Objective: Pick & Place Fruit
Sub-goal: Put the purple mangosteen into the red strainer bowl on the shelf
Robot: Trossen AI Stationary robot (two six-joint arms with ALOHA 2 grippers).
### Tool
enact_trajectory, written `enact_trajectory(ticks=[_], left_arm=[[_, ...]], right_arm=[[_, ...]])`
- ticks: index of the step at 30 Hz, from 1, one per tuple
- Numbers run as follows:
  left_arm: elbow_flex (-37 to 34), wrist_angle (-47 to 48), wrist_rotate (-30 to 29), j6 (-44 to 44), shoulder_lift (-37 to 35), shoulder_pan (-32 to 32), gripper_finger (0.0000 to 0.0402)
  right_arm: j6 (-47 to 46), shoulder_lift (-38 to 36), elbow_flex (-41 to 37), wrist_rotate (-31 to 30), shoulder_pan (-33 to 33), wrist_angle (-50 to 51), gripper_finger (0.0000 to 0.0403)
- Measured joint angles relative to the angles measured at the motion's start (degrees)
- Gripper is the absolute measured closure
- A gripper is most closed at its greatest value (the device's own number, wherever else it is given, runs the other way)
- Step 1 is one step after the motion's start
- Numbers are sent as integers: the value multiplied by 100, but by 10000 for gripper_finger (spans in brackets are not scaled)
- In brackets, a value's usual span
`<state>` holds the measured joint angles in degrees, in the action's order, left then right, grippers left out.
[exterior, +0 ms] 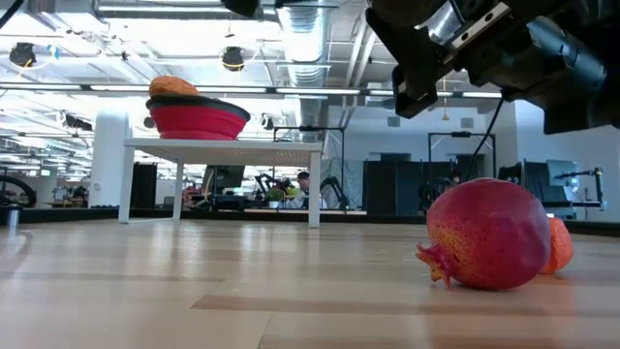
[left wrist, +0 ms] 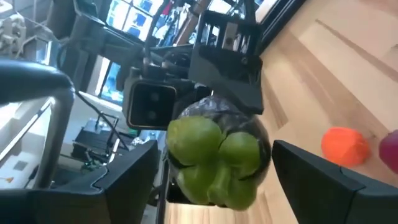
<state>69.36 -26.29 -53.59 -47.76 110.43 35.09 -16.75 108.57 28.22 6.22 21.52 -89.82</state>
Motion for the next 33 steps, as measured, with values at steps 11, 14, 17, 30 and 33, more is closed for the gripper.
enact_trajectory(ticks=[11, 14, 17, 30, 33], left_arm=[[0, -124, 949, 165, 0, -347, 99], [0, -124, 951, 184, 0, -348, 115], [0, -119, 949, 499, 0, -349, 136], [0, 1461, 991, 3541, -18, -155, 154], [-2, 2340, 1311, 4964, -141, -120, 154]], right_arm=[[5, 0, 53, 39, -9, 48, 138], [5, 0, 53, 47, -33, 48, 138], [-190, 0, 53, 74, -88, 70, 138], [-415, 11, 44, 873, -475, 2226, 87], [-428, 11, 44, 874, -487, 2547, 84]])
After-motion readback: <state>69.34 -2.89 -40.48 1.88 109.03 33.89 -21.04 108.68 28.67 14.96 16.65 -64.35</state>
